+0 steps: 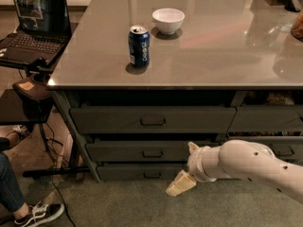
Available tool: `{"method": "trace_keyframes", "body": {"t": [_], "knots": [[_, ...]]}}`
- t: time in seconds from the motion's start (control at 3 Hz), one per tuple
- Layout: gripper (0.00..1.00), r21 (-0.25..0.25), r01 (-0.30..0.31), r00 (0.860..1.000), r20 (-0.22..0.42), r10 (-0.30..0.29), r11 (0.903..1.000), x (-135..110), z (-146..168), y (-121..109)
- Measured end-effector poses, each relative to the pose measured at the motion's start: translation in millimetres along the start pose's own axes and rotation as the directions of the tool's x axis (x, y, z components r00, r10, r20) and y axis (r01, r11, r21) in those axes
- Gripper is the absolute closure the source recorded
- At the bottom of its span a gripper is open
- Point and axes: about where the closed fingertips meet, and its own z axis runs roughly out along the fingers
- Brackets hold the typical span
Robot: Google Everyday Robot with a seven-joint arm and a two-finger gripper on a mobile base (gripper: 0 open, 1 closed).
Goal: Open middle drawer
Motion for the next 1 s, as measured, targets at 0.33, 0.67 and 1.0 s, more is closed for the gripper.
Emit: {"method": "trace_keyframes", "body": {"t": [0.33, 0.67, 1.0], "knots": [[0.00, 0.074, 0.072, 0.997, 0.031, -0.074, 0.9947, 5, 10, -31], [0.00, 0.157, 0.142, 0.980, 0.117, -0.162, 0.9773, -8, 16, -72], [0.00, 0.172, 0.170, 0.973, 0.129, -0.193, 0.9703, -13, 17, -81]]}}
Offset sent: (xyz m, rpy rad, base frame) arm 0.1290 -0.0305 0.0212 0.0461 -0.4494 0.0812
